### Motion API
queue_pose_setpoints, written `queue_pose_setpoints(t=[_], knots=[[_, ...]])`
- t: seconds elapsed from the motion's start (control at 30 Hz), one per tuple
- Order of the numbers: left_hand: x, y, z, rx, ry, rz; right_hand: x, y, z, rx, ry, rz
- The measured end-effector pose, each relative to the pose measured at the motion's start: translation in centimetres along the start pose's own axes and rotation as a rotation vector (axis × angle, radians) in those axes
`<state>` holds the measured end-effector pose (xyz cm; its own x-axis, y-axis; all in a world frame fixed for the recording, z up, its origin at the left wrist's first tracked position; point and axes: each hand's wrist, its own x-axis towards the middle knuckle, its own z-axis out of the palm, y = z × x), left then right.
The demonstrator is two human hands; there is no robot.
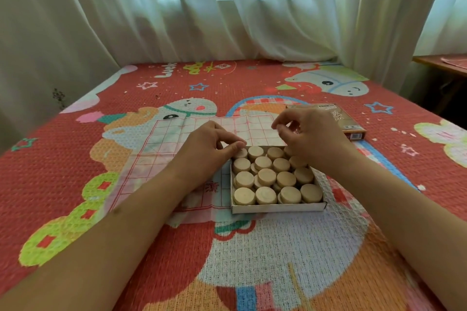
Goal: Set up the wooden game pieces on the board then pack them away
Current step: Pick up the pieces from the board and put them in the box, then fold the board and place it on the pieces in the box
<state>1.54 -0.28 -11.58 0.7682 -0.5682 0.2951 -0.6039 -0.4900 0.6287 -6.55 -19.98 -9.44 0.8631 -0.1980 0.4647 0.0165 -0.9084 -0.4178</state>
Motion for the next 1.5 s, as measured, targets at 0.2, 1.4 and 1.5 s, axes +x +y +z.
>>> queue_pose_setpoints(t=[0.2, 1.4, 1.5], knots=[[-0.1, 0.1, -0.8, 0.083, 0.049, -0.055, 0.1, 1.0, -1.1, -0.097, -0.254, 0.121], [-1.1, 0.3, 0.8, 0.455, -0.170, -0.343, 0.0, 0.7, -2.1, 0.068, -0.407, 0.429], [-1.2, 1.2, 0.6, 0.530, -0.013, -0.355, 0.0, 0.8, -2.1, 0.004, -0.392, 0.395]])
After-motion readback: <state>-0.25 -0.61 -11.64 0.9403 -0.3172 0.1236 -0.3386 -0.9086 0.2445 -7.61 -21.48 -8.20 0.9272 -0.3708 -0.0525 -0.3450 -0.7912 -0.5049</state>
